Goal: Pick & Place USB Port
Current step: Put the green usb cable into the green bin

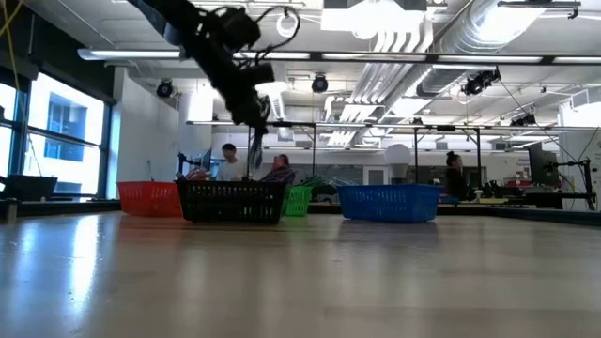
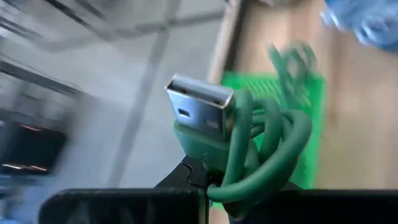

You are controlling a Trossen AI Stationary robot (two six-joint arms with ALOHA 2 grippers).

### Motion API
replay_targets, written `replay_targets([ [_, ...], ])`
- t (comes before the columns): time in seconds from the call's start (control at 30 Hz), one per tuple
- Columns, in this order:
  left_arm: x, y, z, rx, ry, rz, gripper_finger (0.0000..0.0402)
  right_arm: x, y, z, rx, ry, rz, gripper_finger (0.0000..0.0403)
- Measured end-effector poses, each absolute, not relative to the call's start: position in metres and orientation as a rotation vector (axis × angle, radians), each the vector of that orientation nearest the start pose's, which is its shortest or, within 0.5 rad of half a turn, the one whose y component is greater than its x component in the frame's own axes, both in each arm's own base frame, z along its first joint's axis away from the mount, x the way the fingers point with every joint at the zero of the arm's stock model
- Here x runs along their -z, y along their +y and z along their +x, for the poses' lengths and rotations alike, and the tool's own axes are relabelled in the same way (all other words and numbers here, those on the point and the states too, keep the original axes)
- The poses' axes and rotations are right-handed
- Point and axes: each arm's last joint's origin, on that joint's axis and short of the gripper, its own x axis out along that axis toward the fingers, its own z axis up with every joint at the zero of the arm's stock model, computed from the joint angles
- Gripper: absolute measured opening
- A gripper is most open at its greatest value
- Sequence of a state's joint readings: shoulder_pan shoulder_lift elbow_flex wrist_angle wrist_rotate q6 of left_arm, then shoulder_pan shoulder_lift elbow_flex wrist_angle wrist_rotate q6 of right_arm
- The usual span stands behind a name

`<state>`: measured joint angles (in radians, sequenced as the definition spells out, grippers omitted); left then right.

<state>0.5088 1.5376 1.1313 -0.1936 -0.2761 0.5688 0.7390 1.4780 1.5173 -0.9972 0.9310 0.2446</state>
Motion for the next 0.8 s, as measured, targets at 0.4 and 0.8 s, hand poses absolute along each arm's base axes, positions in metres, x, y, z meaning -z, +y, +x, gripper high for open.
replay_targets([
  [0.4,-0.211,0.194,0.299,-0.358,0.981,0.292,0.0012,-0.348,0.155,0.239,0.366,0.671,-0.503,0.0140],
  [0.8,-0.207,0.197,0.307,-0.363,0.992,0.275,0.0095,-0.339,0.143,0.248,0.391,0.705,-0.462,0.0140],
])
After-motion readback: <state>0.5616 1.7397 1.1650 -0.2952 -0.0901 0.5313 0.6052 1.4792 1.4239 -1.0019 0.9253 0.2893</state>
